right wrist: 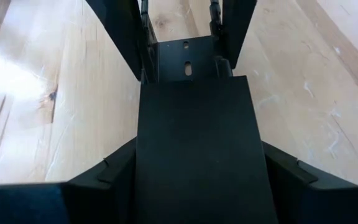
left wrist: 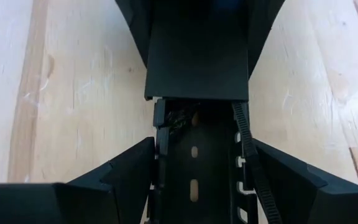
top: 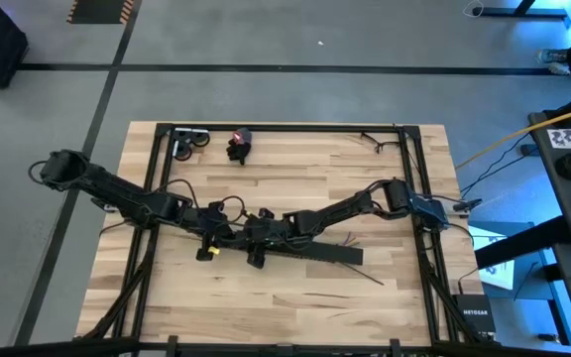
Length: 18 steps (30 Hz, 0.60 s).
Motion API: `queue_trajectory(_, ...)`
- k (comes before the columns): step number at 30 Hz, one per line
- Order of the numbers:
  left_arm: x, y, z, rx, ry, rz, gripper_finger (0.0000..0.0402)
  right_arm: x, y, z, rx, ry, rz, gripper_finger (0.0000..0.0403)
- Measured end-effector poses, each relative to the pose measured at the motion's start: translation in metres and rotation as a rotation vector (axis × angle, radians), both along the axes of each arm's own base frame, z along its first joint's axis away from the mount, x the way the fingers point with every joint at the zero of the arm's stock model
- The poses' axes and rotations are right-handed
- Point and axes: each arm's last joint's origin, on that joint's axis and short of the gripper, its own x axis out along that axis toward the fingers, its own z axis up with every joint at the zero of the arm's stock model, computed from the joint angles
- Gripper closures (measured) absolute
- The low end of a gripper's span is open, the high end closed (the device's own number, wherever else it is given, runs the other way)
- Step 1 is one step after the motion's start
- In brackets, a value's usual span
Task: Ziptie cables
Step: Close the black cable duct with the cable duct cover
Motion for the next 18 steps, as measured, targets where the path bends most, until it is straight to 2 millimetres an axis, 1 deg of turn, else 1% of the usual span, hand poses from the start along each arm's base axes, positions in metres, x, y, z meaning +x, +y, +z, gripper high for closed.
queue_trajectory(2,-0.002,0.000,-0.004,-0.011,-0.009,0.005,0.0161,0.000,0.000,0.000,0.000,0.000,0.001,0.0166)
queue_trajectory(11,-0.017,0.003,-0.030,-0.143,-0.166,0.073,0.0161,0.000,0.000,0.000,-0.001,0.004,0.005,0.0166)
queue_trajectory(15,-0.024,0.004,-0.037,-0.148,-0.230,0.055,0.0161,0.000,0.000,0.000,0.002,0.002,0.003,0.0166)
queue_trajectory(18,-0.027,0.005,-0.039,-0.118,-0.263,0.016,0.0161,0.000,0.000,0.000,0.002,0.002,0.003,0.0166)
